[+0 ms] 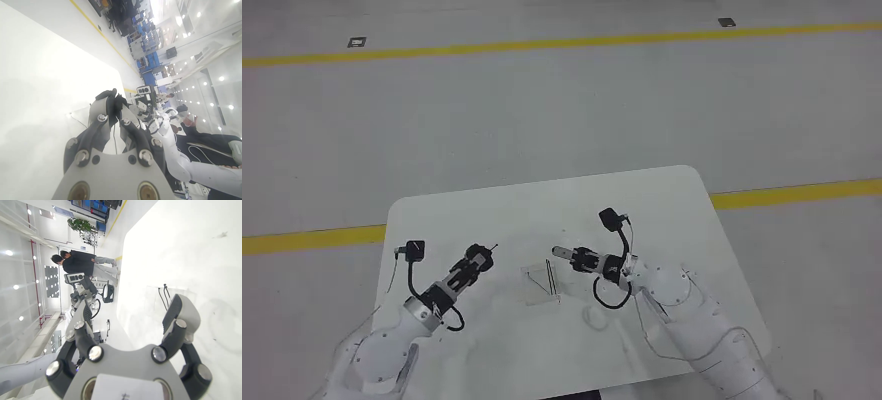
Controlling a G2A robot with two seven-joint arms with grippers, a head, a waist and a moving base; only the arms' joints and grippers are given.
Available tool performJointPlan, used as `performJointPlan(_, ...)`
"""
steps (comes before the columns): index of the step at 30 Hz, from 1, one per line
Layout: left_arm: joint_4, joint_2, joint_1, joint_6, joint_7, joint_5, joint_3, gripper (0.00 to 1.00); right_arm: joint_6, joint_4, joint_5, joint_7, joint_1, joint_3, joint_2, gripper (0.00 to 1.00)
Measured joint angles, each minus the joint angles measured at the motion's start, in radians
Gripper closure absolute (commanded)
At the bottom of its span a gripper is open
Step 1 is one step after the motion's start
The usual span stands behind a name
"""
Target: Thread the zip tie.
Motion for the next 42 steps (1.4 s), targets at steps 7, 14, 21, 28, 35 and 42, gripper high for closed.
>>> performJointPlan(7,-0.001,0.007,-0.004,-0.048,-0.039,-0.029,-0.015,1.00,0.081,-0.022,-0.129,0.014,0.040,-0.082,-0.005,0.00)
performJointPlan(14,0.002,0.007,-0.005,-0.040,-0.031,-0.034,-0.011,1.00,0.209,-0.032,-0.217,0.069,0.074,-0.131,-0.006,0.00)
performJointPlan(21,0.033,0.019,0.032,-0.062,-0.097,-0.195,-0.079,1.00,0.207,-0.032,-0.213,0.068,0.074,-0.130,-0.006,0.00)
performJointPlan(28,0.024,0.021,0.034,-0.062,-0.117,-0.211,-0.086,1.00,0.375,-0.092,-0.314,0.077,0.110,-0.223,-0.020,0.00)
performJointPlan(35,0.024,0.021,0.034,-0.062,-0.117,-0.211,-0.086,1.00,0.401,-0.145,-0.432,0.082,0.074,-0.204,-0.024,0.00)
performJointPlan(42,0.024,0.021,0.034,-0.062,-0.117,-0.211,-0.086,1.00,0.396,-0.158,-0.430,0.064,0.070,-0.214,-0.026,0.00)
